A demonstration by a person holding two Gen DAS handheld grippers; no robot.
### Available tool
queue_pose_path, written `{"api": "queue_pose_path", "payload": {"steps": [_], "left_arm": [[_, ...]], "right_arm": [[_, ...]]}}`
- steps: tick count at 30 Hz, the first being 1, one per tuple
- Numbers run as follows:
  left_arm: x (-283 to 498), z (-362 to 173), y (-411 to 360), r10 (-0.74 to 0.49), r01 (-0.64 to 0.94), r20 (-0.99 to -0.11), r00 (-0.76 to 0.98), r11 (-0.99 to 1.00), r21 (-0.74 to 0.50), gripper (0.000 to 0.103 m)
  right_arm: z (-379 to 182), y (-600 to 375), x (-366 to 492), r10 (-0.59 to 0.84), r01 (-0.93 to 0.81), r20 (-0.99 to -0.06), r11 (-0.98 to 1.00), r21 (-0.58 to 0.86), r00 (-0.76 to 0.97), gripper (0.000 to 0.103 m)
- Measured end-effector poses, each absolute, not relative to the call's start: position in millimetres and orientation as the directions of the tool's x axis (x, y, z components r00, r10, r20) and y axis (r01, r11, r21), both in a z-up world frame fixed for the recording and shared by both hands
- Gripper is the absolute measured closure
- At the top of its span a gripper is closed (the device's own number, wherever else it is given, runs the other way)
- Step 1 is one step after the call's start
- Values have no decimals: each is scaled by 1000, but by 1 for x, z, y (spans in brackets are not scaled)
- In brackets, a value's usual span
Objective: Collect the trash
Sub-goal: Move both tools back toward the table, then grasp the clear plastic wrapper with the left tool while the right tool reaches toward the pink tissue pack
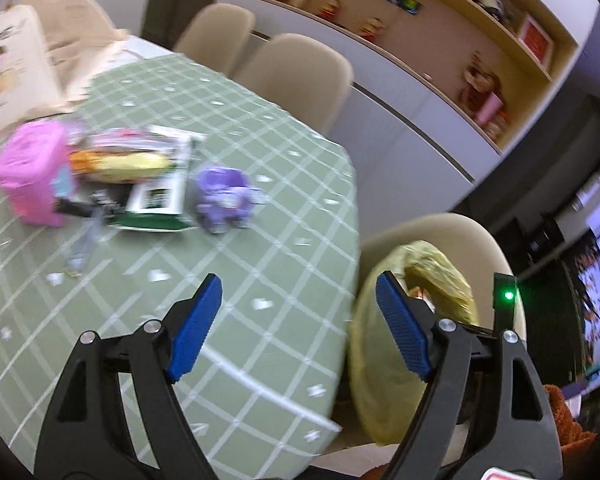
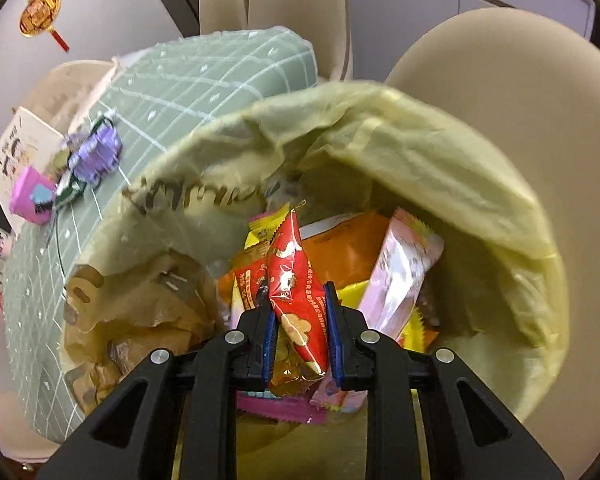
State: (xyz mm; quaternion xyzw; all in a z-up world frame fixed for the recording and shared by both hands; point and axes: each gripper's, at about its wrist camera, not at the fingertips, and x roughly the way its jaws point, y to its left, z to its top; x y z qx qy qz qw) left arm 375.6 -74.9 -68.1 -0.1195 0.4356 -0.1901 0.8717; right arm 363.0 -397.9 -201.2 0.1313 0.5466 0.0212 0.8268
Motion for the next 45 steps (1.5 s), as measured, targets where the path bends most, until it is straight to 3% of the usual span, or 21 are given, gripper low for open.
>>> {"api": "queue_pose_path", "payload": {"steps": [3, 5, 7, 11, 17, 25, 27, 32, 39, 45], "left_arm": [[370, -68, -50, -389, 186, -723, 571, 919, -347, 20], [369, -70, -33, -370, 165, -728, 577, 926, -340, 19], [368, -71, -18, -354, 145, -731, 583, 931, -335, 19], [366, -74, 7, -349, 130, -731, 586, 931, -340, 19], [360, -71, 49, -311, 110, -713, 629, 943, -313, 19], [367, -74, 115, -304, 97, -702, 644, 943, -320, 17], [374, -81, 118, -333, 131, -706, 626, 936, -326, 11], [384, -107, 117, -355, 139, -722, 594, 929, -343, 11], [404, -107, 143, -331, 72, -667, 667, 920, -385, 11], [447, -81, 181, -262, 107, -629, 731, 956, -274, 11]], "right_arm": [[-200, -391, 362, 186, 116, -895, 961, 252, 406, 72], [-194, -390, 356, 180, 126, -885, 959, 256, 429, 59], [-185, -394, 348, 147, 135, -876, 963, 233, 460, 56], [-166, -384, 327, 49, 163, -862, 975, 151, 505, 56], [-123, -357, 296, 11, 174, -792, 974, 148, 610, 56], [-74, -292, 269, 66, 117, -659, 966, 229, 750, 56], [-69, -272, 269, 67, 103, -652, 970, 219, 755, 56], [-70, -242, 287, 122, 51, -689, 973, 225, 715, 56], [-96, -224, 345, 208, -33, -727, 968, 248, 654, 56], [-105, -205, 395, 285, -106, -679, 950, 293, 677, 56]]}}
